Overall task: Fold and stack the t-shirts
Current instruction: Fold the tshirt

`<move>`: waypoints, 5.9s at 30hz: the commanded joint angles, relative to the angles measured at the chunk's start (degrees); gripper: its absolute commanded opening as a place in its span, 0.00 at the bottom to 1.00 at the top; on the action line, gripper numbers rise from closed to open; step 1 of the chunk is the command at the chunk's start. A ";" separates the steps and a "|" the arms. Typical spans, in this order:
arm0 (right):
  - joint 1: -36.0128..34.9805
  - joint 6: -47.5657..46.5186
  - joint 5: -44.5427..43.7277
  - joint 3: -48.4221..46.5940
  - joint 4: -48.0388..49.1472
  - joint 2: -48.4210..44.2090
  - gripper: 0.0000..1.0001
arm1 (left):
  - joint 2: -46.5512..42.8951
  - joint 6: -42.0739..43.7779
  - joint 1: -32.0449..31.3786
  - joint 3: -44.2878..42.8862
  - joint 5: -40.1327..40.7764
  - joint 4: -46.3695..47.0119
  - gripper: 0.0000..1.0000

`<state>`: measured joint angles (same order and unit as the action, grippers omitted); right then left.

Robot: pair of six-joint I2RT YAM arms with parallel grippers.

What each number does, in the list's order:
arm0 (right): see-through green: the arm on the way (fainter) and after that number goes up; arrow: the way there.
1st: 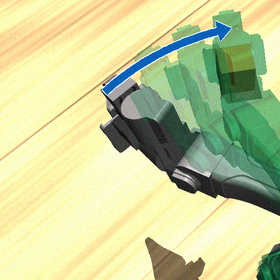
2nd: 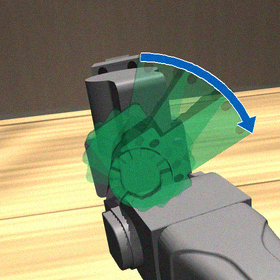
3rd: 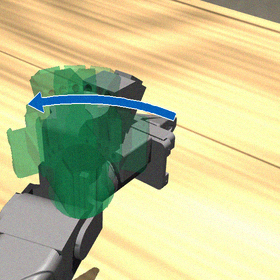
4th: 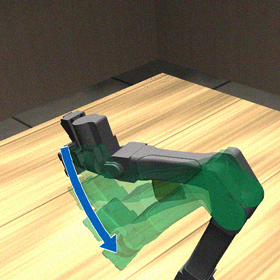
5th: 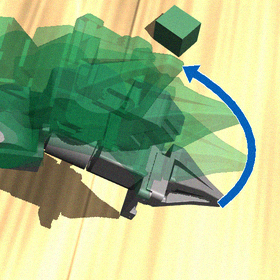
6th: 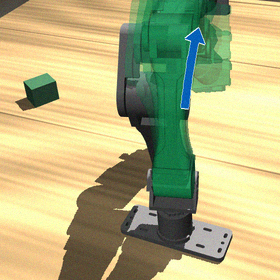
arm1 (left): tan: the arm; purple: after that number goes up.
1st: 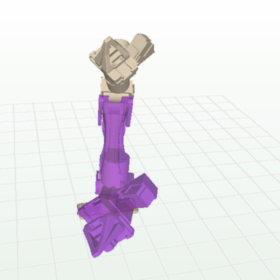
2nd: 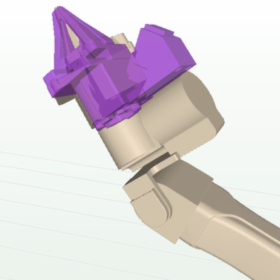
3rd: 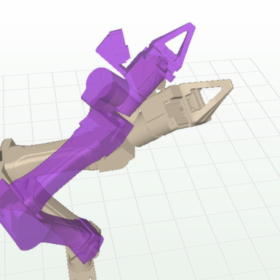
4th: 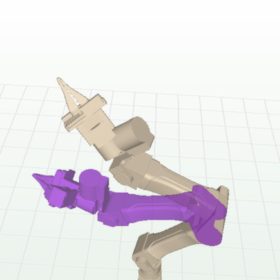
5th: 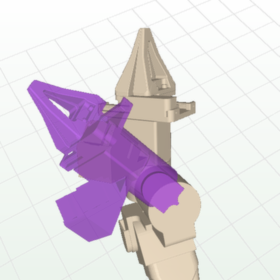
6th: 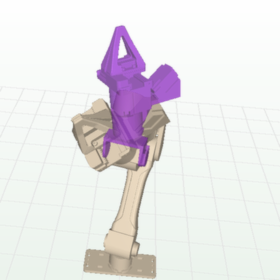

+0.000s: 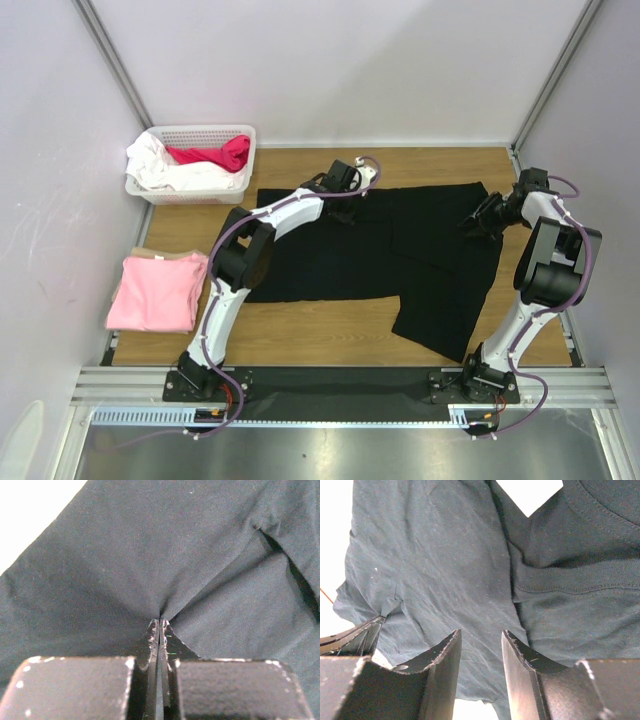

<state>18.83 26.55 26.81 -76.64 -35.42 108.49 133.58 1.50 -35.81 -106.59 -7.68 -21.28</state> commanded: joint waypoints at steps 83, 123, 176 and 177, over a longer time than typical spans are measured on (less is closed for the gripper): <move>-1.68 -5.98 -9.84 -10.97 -13.21 -7.33 0.59 | -22.05 -34.11 15.25 19.76 20.34 4.84 0.69; -4.50 -1.94 -14.94 -33.48 5.80 27.91 0.40 | -5.26 -54.84 22.27 13.07 9.88 8.45 0.42; 3.93 6.68 -15.91 28.03 -9.40 -48.53 0.87 | -82.43 -60.72 17.35 79.41 22.71 -0.08 0.75; 4.02 7.20 -15.65 29.60 -9.75 -49.15 0.87 | -81.82 -61.61 17.44 80.12 22.89 0.27 0.73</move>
<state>22.48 32.16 12.16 -49.50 -42.57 61.60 51.72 -53.12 -18.94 -28.53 11.97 -23.29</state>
